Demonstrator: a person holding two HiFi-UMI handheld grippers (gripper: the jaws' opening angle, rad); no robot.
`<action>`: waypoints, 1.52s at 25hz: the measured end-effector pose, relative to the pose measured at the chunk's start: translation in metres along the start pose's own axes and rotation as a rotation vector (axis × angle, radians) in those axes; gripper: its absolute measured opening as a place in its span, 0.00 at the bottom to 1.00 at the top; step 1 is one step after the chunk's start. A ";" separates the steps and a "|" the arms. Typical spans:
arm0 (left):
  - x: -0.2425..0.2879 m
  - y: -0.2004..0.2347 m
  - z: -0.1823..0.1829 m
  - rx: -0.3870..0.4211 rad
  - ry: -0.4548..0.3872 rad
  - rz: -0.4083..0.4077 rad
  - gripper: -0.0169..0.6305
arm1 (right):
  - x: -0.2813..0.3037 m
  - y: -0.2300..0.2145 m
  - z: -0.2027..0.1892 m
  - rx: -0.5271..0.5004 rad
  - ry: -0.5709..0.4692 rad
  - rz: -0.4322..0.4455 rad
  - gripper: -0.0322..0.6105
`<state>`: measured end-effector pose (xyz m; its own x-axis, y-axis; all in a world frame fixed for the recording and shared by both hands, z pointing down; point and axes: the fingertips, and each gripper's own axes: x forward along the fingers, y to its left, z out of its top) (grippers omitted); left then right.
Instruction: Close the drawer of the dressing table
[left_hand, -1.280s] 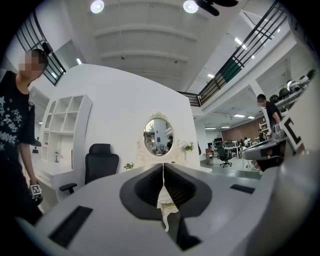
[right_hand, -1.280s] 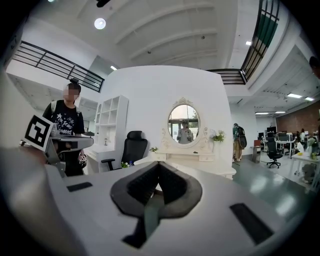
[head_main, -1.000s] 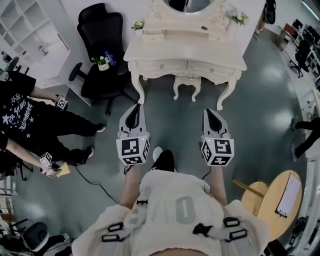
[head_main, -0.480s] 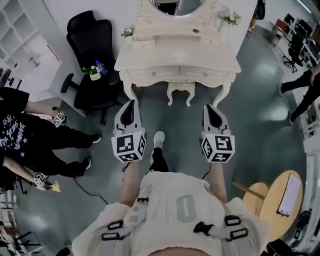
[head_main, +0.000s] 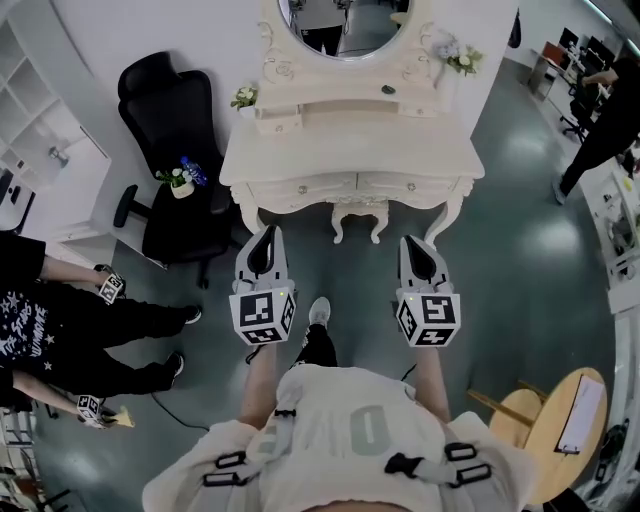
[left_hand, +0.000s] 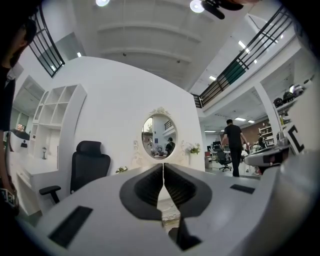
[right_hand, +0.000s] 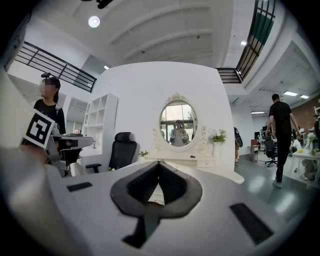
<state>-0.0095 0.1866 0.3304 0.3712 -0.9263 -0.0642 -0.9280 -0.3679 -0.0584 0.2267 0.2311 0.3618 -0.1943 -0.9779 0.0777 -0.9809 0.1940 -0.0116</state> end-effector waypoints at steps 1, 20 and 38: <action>0.013 0.005 0.001 0.001 -0.001 -0.003 0.06 | 0.012 -0.002 0.004 -0.003 -0.005 -0.003 0.06; 0.243 0.122 0.023 0.015 -0.065 -0.019 0.06 | 0.273 -0.011 0.067 -0.033 -0.031 0.021 0.06; 0.338 0.139 0.007 0.019 -0.056 0.002 0.06 | 0.369 -0.028 0.073 -0.016 -0.047 0.046 0.06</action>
<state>-0.0126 -0.1766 0.2933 0.3710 -0.9208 -0.1202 -0.9282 -0.3640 -0.0772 0.1823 -0.1410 0.3179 -0.2397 -0.9704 0.0305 -0.9708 0.2399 0.0017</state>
